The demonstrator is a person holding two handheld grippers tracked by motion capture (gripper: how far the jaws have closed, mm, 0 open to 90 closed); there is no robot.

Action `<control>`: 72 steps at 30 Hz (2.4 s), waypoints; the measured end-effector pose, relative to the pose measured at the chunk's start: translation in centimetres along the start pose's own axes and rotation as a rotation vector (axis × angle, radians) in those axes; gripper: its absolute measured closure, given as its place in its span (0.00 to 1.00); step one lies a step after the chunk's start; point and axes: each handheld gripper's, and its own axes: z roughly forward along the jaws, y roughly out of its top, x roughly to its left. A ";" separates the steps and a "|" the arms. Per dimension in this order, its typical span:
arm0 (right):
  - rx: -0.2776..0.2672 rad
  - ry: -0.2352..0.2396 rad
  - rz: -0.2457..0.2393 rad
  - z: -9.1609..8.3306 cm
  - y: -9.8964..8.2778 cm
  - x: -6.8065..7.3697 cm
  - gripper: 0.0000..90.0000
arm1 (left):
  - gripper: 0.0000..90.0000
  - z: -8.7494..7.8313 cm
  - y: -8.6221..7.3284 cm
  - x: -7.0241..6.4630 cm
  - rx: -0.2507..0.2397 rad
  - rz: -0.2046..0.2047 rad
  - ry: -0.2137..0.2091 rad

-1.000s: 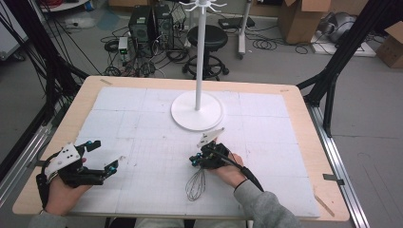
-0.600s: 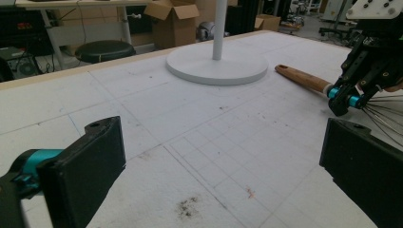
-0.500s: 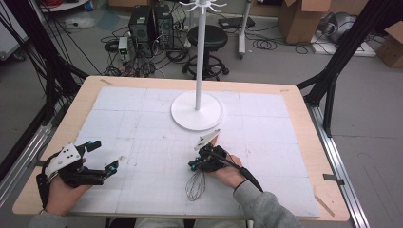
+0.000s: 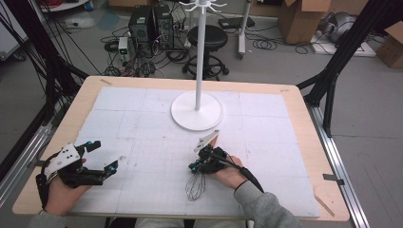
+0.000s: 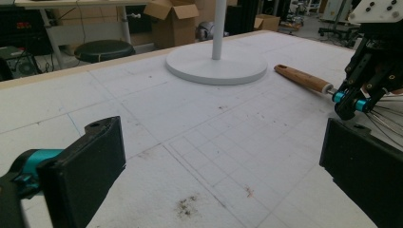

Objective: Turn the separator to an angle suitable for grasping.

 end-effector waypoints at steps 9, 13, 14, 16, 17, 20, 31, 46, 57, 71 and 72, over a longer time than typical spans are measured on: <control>0.006 0.012 0.014 -0.3 -0.4 -0.1 1.00 | 0.02 -0.1 0.0 0.0 -0.001 -0.002 0.001; 0.005 0.013 0.022 -0.5 -0.6 -0.1 1.00 | 0.02 -0.1 0.0 -0.1 0.000 0.000 0.000; 0.008 0.012 0.023 -0.6 -0.7 -0.1 1.00 | 0.02 -0.1 0.0 -0.1 -0.002 -0.002 -0.001; 0.003 0.009 0.025 -0.7 -0.8 -0.1 1.00 | 0.02 -0.1 0.0 -0.1 0.000 -0.001 -0.001; 0.005 0.011 0.024 -0.7 -0.9 -0.1 1.00 | 0.02 -0.1 0.0 -0.1 0.000 -0.002 0.000; -0.006 0.001 0.010 -0.8 -1.2 0.0 1.00 | 0.02 -0.1 0.0 0.0 0.000 -0.003 -0.001; -0.002 -0.003 0.012 -1.0 -1.4 0.2 1.00 | 0.02 -0.1 0.0 0.0 0.001 -0.003 -0.002; 0.001 0.002 0.009 -2.0 -2.6 0.4 1.00 | 0.02 -0.1 0.0 -0.1 -0.001 -0.003 -0.003; 0.010 0.003 0.014 -3.0 -3.9 0.3 1.00 | 0.02 -0.1 0.0 -0.1 -0.002 -0.002 -0.005; 0.010 0.012 0.035 -4.4 -5.5 0.1 1.00 | 0.02 -0.1 0.0 -0.1 -0.003 -0.004 -0.005; 0.013 0.015 0.037 -4.5 -5.6 0.0 1.00 | 0.02 -0.1 0.0 -0.1 -0.002 -0.004 -0.005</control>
